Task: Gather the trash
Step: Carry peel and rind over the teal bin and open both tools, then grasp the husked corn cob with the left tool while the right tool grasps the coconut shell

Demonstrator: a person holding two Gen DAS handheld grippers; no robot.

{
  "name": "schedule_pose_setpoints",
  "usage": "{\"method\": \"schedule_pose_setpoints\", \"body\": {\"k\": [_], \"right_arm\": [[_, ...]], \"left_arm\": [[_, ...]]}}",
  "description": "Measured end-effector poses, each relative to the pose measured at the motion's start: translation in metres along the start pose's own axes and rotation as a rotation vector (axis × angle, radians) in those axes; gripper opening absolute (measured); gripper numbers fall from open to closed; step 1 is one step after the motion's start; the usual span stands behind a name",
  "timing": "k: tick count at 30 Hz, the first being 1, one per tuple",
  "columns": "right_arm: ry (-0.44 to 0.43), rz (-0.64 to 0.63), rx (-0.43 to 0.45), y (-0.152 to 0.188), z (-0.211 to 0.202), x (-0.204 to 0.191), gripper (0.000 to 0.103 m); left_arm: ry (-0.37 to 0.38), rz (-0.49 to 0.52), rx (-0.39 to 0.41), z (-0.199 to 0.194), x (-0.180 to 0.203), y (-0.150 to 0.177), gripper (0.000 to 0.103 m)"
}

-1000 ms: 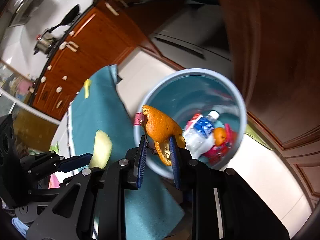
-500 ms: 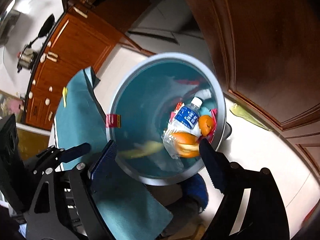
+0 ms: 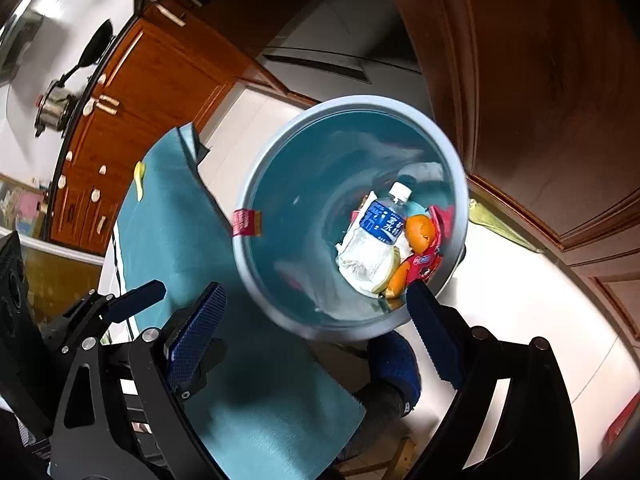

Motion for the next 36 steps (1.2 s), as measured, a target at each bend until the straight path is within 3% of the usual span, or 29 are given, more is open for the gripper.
{"method": "schedule_pose_setpoints", "body": {"k": [9,15,23,29,36], "right_arm": [[0.0,-0.11,-0.004,0.031,-0.01,-0.062,0.09],[0.004,-0.236,-0.035,0.071,-0.007,-0.122,0.093],[0.023,-0.446,-0.153,0.147,0.024,-0.206,0.093],[0.043,-0.579,-0.24,0.205,0.053,-0.248,0.093],[0.037,-0.666,-0.352,0.261,0.089,-0.269,0.093]], "left_arm": [[-0.043,-0.05,0.071,-0.048,-0.032,0.052,0.087],[-0.092,-0.125,0.104,-0.083,-0.079,0.12,0.096],[-0.131,-0.283,0.123,-0.109,-0.141,0.226,0.097],[-0.142,-0.404,0.153,-0.123,-0.17,0.302,0.097],[-0.149,-0.554,0.175,-0.125,-0.184,0.39,0.098]]}}
Point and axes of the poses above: each gripper's, at about its wrist camera, not at the fingertips, and z roughly the way its jaws point, x to its right, y to its underside, the point moved 10 cm from there along z, roughly the way its jaws point, and after that the axes turned 13 degrees about -x, right-handed, at the moved point
